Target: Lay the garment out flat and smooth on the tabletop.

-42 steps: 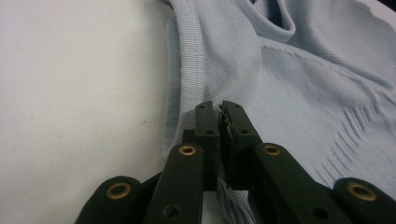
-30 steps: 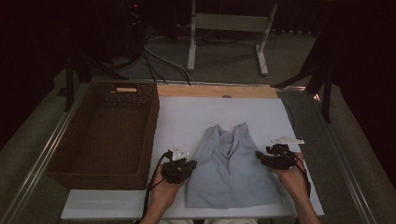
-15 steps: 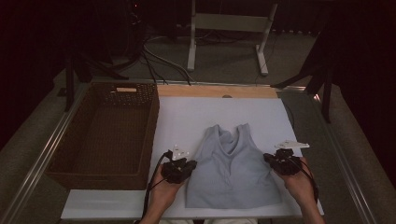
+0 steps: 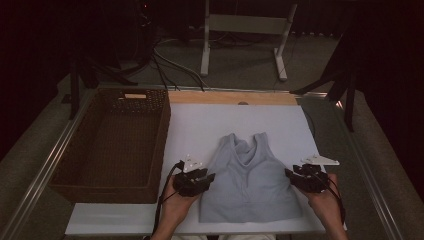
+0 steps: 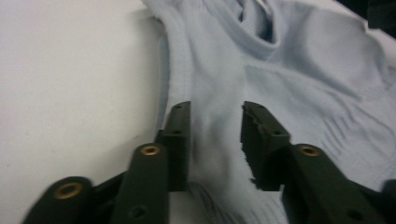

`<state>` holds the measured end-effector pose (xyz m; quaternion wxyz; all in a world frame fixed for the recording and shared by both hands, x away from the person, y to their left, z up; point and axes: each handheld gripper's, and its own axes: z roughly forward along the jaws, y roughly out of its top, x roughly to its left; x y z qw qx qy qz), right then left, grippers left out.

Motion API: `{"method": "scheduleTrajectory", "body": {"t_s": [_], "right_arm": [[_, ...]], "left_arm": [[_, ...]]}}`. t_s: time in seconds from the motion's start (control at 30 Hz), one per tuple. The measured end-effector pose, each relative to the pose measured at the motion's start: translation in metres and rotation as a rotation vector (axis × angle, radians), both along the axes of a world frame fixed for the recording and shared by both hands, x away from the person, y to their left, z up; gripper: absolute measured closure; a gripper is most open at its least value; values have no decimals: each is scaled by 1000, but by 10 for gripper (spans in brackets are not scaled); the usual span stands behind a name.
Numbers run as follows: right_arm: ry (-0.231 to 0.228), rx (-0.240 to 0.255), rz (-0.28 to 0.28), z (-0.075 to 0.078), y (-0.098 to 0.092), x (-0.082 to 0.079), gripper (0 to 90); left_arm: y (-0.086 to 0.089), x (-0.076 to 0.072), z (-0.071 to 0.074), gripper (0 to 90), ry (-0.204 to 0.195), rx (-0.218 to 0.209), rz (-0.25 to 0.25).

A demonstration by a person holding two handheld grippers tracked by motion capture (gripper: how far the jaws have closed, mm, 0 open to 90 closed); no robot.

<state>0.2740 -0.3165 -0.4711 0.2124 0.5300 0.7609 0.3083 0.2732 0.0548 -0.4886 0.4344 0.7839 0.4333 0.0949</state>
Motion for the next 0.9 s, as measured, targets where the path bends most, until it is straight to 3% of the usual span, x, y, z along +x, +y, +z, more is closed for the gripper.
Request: {"method": "scheduleTrajectory", "body": {"t_s": [0.17,0.33,0.4,0.47,0.53,0.9], "right_arm": [[0,5,-4,-1,-3,-9,558],[40,16,14,-14,-2,-14,579],[61,9,26,-19,1,-12,639],[77,14,37,-22,3,-11,788],[78,2,43,-22,5,-10,844],[72,-31,23,-16,3,-21,862]], "left_arm": [[2,-1,2,582,-9,-10,9],[3,-1,2,539,-6,-6,26],[3,-1,2,525,-6,-9,27],[3,-1,3,506,-8,-7,29],[3,1,5,490,-12,-9,36],[1,6,2,479,0,2,42]]}}
